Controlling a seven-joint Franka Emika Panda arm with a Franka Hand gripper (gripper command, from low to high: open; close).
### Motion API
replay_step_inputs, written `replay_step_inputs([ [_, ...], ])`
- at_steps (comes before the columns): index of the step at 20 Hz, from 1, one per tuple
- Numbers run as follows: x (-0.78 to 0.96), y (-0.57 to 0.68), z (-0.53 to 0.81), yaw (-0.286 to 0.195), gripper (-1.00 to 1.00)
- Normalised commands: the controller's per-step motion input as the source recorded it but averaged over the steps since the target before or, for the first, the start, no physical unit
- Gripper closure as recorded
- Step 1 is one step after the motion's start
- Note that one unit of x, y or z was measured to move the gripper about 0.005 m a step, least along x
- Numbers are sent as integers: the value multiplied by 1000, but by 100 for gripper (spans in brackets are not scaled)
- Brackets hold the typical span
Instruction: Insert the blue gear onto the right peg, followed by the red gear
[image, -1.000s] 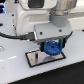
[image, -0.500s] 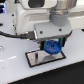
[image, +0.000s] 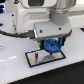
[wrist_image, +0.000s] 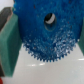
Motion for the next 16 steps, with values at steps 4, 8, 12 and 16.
replay_step_inputs([
  [4,121,-11,-180,0,100],
  [8,74,6,-44,0,100],
  [12,60,-4,-174,0,100],
  [16,143,5,-96,0,100],
])
